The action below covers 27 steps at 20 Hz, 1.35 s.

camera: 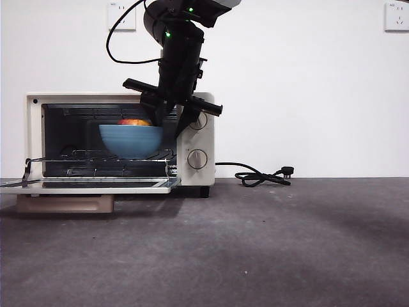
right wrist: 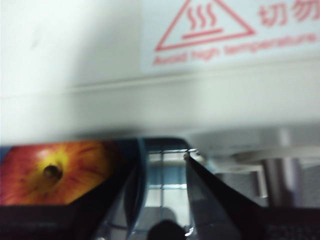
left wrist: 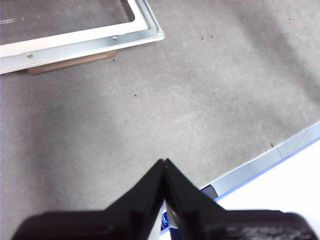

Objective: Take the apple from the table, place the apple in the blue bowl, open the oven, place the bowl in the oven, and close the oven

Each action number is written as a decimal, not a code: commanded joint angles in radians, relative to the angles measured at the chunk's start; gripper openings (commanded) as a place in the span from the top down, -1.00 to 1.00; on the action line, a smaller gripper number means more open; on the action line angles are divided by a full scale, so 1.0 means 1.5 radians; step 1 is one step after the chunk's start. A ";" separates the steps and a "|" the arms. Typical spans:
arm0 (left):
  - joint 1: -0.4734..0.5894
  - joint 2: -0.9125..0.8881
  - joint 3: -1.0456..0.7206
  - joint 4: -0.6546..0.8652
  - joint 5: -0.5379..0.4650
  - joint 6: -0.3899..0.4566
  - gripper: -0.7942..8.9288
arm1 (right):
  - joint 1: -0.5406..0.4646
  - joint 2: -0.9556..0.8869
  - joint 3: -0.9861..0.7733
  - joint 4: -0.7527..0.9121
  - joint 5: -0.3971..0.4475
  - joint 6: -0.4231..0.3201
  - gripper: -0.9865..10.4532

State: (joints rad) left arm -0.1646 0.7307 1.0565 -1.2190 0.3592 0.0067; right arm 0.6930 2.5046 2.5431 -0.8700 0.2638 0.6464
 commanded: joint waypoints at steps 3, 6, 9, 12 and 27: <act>-0.002 -0.002 -0.002 0.001 0.004 0.003 0.85 | 0.014 -0.008 0.001 0.008 0.033 -0.042 0.54; -0.002 -0.002 -0.002 0.001 0.004 0.003 0.85 | 0.018 -0.010 0.001 0.008 0.035 -0.043 0.55; -0.002 -0.002 -0.002 0.001 0.004 0.004 0.85 | 0.021 -0.014 0.001 0.012 0.035 -0.052 0.55; -0.002 -0.002 -0.002 0.001 0.004 0.004 0.85 | 0.024 -0.019 0.005 0.013 0.047 -0.061 0.55; -0.002 -0.003 -0.002 0.003 -0.008 0.016 0.85 | 0.061 -0.083 0.005 -0.067 0.112 -0.130 0.55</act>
State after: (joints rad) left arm -0.1646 0.7303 1.0565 -1.2186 0.3504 0.0154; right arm 0.7712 2.3936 2.5450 -0.9653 0.4168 0.4850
